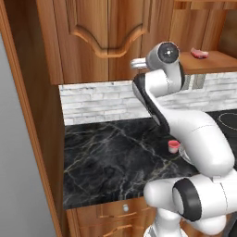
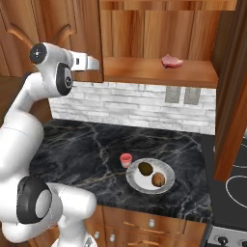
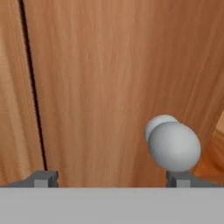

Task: Pick the avocado and bread from the counter and place them on the plate. Then pick the jam from the cabinet and place it next to the plate. Lastly close the cabinet door.

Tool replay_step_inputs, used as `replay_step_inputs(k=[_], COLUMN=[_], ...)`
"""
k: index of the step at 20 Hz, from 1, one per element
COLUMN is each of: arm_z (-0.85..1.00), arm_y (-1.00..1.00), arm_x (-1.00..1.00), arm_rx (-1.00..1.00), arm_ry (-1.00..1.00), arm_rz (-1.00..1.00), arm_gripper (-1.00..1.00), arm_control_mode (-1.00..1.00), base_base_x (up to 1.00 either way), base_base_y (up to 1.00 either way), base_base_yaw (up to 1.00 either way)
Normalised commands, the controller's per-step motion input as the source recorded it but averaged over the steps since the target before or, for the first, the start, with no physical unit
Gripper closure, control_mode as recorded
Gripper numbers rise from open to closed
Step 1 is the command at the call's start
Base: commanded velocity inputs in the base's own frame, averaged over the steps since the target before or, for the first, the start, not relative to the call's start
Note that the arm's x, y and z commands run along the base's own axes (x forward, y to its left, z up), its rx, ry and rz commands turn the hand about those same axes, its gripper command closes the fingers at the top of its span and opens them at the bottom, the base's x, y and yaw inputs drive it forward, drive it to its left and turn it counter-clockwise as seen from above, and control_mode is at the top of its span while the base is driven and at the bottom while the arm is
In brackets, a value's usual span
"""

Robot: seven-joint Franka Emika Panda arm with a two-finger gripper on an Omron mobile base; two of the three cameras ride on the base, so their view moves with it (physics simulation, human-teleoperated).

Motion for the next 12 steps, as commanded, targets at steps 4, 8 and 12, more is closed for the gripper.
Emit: replay_step_inputs(k=[4,8,12], arm_z=[-0.08,-0.07,-0.01], arm_y=[-0.02,-0.18,-0.28], arm_x=[-0.16,-0.88,-0.97], arm_rx=[-0.44,-0.31,-0.18], arm_ry=[0.0,-0.05,-0.1], arm_rz=[-0.07,-0.03,-0.01], arm_gripper=[-1.0,-1.0,-1.0], arm_control_mode=[-1.0,-1.0,-1.0], base_base_x=[0.0,0.0,0.0], base_base_y=[0.0,0.0,0.0], base_base_yaw=[0.0,0.0,0.0])
